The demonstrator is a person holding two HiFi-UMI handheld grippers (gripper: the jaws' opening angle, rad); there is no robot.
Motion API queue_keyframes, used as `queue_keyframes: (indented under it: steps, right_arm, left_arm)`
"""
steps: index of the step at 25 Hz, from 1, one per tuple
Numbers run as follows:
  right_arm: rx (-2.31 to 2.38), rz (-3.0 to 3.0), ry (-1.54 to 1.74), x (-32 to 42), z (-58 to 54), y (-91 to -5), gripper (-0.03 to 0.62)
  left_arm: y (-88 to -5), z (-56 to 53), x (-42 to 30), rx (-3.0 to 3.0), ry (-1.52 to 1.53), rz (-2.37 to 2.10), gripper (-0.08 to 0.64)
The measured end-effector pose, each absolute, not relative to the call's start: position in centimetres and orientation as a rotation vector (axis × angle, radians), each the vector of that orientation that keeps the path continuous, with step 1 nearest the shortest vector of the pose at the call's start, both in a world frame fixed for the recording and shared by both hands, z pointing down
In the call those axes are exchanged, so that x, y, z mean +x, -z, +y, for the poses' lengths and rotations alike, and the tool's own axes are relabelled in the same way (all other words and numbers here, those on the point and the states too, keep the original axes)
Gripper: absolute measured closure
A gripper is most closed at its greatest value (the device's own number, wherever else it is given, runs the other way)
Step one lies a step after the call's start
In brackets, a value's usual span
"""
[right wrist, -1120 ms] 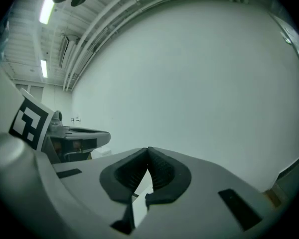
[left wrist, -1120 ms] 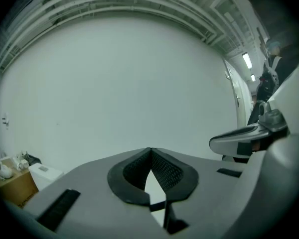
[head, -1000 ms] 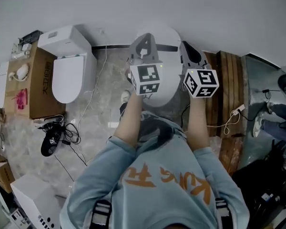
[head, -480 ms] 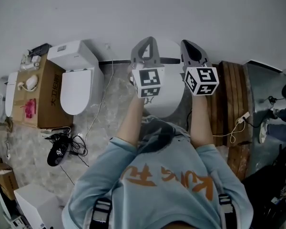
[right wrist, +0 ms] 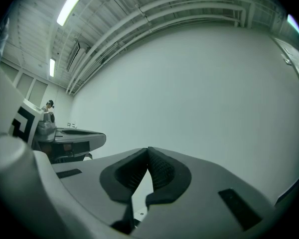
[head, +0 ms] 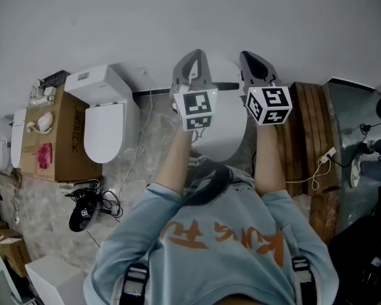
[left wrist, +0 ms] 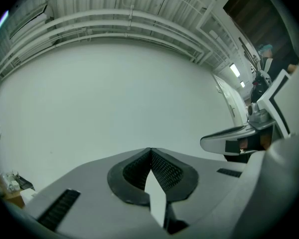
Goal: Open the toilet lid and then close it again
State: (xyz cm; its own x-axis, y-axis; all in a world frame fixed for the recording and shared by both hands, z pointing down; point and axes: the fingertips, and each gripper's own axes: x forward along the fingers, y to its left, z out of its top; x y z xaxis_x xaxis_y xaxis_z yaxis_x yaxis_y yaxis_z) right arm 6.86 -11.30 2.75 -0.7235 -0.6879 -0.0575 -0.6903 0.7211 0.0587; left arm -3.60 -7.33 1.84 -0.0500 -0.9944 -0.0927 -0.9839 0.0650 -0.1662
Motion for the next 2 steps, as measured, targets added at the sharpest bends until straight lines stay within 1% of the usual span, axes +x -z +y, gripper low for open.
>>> queue_keyframes:
  steps: [2]
  right_arm:
    - [-1.155, 2.886, -0.119, 6.75, -11.18, -2.54, 0.580]
  left_arm:
    - [-1.70, -7.22, -3.63, -2.032, 0.086, 2.149, 0.534]
